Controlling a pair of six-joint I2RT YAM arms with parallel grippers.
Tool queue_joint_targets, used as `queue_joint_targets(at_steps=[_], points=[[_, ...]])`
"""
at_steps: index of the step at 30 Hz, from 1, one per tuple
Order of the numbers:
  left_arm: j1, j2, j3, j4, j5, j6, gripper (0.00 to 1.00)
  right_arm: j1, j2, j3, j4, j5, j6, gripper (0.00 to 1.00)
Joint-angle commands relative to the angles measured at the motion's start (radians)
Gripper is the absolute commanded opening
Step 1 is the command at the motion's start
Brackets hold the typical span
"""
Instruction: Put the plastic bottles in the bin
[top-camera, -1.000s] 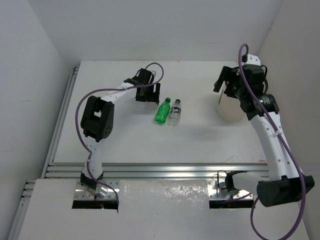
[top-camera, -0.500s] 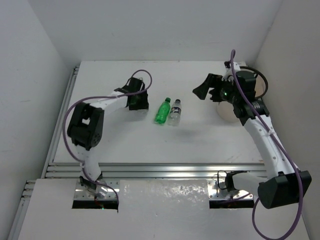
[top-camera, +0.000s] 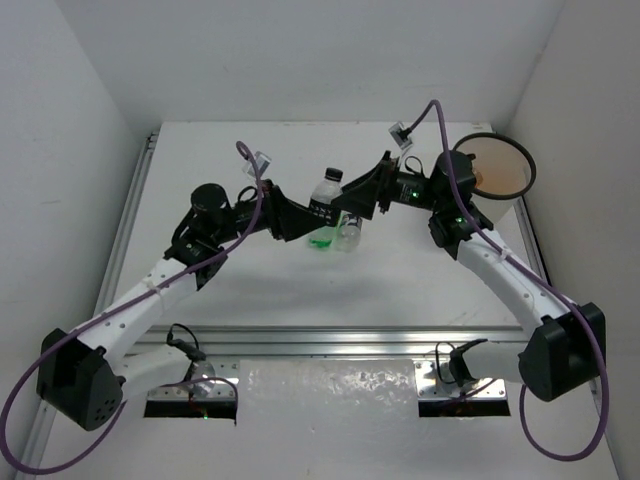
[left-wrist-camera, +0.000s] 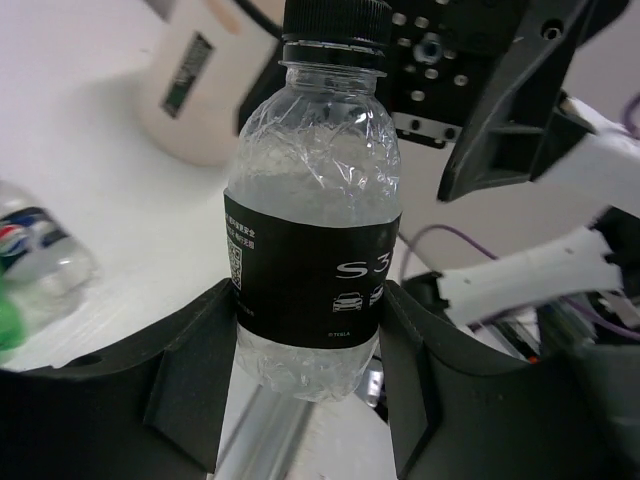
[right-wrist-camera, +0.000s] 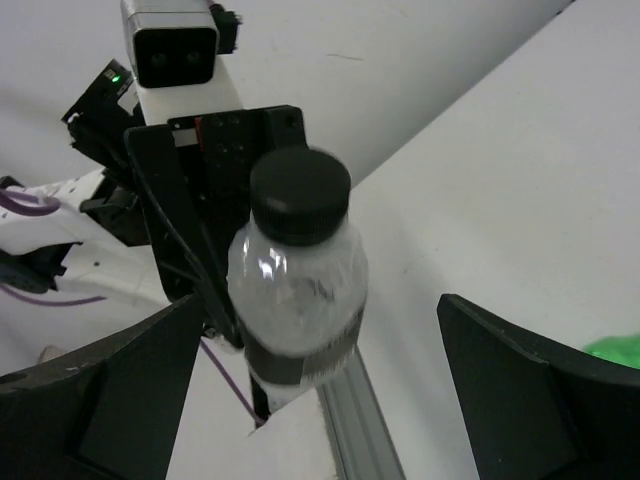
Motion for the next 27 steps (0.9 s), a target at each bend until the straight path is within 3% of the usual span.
queue_joint_targets(at_steps=[1, 3, 5, 6, 8, 9, 11, 12, 14, 15, 16, 18, 24, 26, 27], points=[[-0.040, 0.021, 0.046, 0.105, 0.127, -0.073, 0.00, 0.041, 0.016, 0.061, 0.074, 0.011, -0.017, 0.99], [-0.063, 0.024, 0.072, 0.102, 0.124, -0.064, 0.00, 0.054, 0.023, 0.058, 0.088, 0.013, -0.001, 0.97], [-0.080, 0.041, 0.100, 0.087, 0.118, -0.061, 0.04, 0.064, 0.029, 0.060, 0.095, -0.005, 0.005, 0.75], [-0.082, 0.045, 0.108, 0.076, 0.104, -0.061, 0.11, 0.065, 0.030, 0.061, 0.094, -0.008, 0.008, 0.60], [-0.082, 0.053, 0.132, 0.067, 0.078, -0.048, 0.35, 0.068, 0.031, 0.061, 0.069, -0.022, 0.009, 0.02], [-0.080, 0.055, 0.147, 0.005, 0.014, -0.032, 0.46, 0.068, 0.023, 0.060, 0.028, -0.012, 0.003, 0.00], [-0.085, 0.062, 0.222, -0.100, -0.081, 0.004, 0.99, 0.062, 0.005, 0.090, -0.062, 0.051, -0.089, 0.00], [-0.090, 0.068, 0.255, -0.295, -0.265, 0.046, 1.00, 0.044, -0.027, 0.116, -0.140, 0.123, -0.139, 0.00], [-0.091, 0.082, 0.325, -0.465, -0.456, 0.073, 1.00, 0.030, -0.062, 0.222, -0.433, 0.351, -0.226, 0.00], [-0.091, 0.085, 0.333, -0.584, -0.623, 0.079, 1.00, 0.024, -0.072, 0.268, -0.530, 0.666, -0.275, 0.00], [-0.091, 0.091, 0.329, -0.620, -0.679, 0.087, 1.00, 0.001, -0.072, 0.349, -0.685, 0.815, -0.291, 0.00], [-0.090, 0.101, 0.310, -0.666, -0.762, 0.103, 1.00, -0.095, -0.061, 0.409, -0.817, 1.111, -0.314, 0.00], [-0.102, 0.180, 0.279, -0.639, -0.718, 0.134, 1.00, -0.384, 0.051, 0.500, -0.834, 1.374, -0.359, 0.03], [-0.105, 0.208, 0.292, -0.633, -0.697, 0.153, 1.00, -0.435, 0.114, 0.514, -0.817, 1.360, -0.375, 0.13], [-0.105, 0.238, 0.302, -0.630, -0.689, 0.159, 1.00, -0.439, 0.134, 0.520, -0.802, 1.339, -0.386, 0.36]])
